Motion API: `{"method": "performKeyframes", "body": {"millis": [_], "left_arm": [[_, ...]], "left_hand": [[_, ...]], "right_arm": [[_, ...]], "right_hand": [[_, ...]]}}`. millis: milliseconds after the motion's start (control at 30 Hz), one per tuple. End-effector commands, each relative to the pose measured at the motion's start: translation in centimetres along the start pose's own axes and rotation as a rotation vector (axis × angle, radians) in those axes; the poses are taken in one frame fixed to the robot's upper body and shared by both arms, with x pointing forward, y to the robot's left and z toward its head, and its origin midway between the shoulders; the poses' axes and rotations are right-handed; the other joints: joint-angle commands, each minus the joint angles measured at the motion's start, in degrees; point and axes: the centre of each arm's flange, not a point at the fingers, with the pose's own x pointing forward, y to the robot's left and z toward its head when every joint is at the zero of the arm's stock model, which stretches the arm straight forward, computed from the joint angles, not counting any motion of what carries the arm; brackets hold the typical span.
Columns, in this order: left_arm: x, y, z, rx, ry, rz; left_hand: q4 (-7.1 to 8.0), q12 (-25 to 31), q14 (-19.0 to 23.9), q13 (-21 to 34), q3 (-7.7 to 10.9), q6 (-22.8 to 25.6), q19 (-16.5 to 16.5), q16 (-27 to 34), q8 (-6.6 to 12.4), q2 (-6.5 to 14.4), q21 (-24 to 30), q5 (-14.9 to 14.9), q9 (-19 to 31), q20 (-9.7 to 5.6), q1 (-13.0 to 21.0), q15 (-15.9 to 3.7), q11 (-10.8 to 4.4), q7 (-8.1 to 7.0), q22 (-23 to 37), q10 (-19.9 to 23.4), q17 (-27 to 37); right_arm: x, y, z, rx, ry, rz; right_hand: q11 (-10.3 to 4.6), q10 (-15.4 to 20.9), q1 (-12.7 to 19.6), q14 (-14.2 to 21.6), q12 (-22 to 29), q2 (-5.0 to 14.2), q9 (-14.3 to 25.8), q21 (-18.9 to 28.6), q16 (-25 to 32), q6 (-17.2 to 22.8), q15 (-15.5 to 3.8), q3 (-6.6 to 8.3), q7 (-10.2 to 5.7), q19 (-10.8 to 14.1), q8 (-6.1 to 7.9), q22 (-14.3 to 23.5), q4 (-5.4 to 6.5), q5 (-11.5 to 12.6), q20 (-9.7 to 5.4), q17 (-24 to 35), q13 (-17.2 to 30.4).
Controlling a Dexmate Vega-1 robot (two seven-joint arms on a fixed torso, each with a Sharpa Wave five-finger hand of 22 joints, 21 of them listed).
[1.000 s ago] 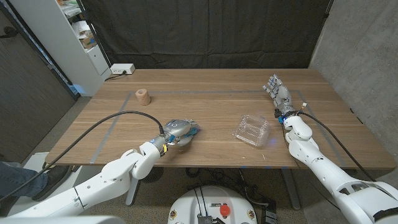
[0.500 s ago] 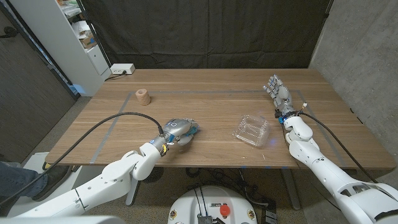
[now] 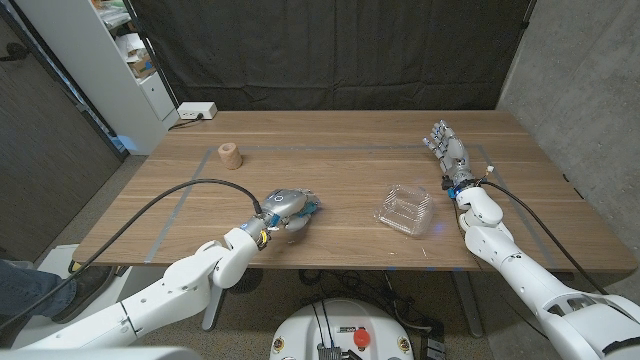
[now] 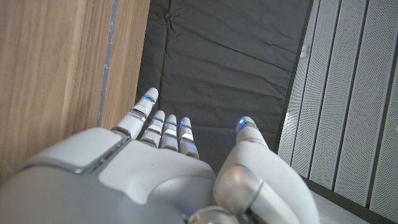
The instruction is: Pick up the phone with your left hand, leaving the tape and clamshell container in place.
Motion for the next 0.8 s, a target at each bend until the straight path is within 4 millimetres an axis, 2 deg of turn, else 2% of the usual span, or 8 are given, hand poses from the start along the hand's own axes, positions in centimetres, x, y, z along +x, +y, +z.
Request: {"method": "performKeyframes", "body": {"millis": [33, 333, 800], "left_arm": [[-0.2, 0.7, 0.0, -0.013, -0.010, 0.021], [-0.3, 1.1, -0.4, -0.020, -0.002, 0.018], [-0.7, 3.2, -0.9, -0.014, -0.019, 0.060]], "left_hand": [[0.71, 0.2, 7.4, 0.4, 1.00, 0.7, 2.5, 3.3, 0.32, 4.6, 0.3, 0.3, 0.3, -2.83, 5.5, -7.12, -0.03, 0.04, 0.1, 0.5, 6.1], [0.92, 0.3, 7.6, 0.6, 0.95, 0.8, 2.3, 3.2, 0.33, 4.6, 0.6, 0.4, 0.4, -2.81, 5.3, -7.03, 0.03, 0.01, 0.0, 0.7, 6.4], [0.94, 0.2, 7.7, 0.9, 1.06, 0.7, 1.2, 3.0, 0.22, 4.6, 0.8, 0.5, 0.6, -2.58, 5.4, -6.88, 0.00, 0.02, 0.0, 0.4, 6.8]], "right_arm": [[0.1, 0.1, 0.2, -0.005, -0.002, 0.001], [0.2, 0.2, 0.2, -0.003, -0.004, 0.002], [0.4, 0.5, 0.6, -0.010, -0.009, -0.005]], "right_hand": [[-0.10, 0.2, 0.1, 0.7, -0.1, 0.56, 0.1, 0.0, 0.3, 0.2, -0.02, -0.25, 0.03, 0.5, -0.14, 0.2, 0.00, 0.0, 0.17, 0.3, 0.1], [-0.11, 0.2, 0.1, 0.6, -0.1, 0.61, 0.1, 0.0, 0.3, 0.2, 0.00, -0.28, 0.01, 0.6, -0.14, 0.2, 0.00, 0.0, 0.10, 0.4, 0.1], [-0.06, 0.2, 0.1, 0.6, -0.1, 0.66, 0.1, 0.0, 0.2, 0.2, 0.00, -0.31, 0.03, 0.5, -0.14, 0.2, -0.07, 0.0, 0.15, 0.4, 0.1]]}}
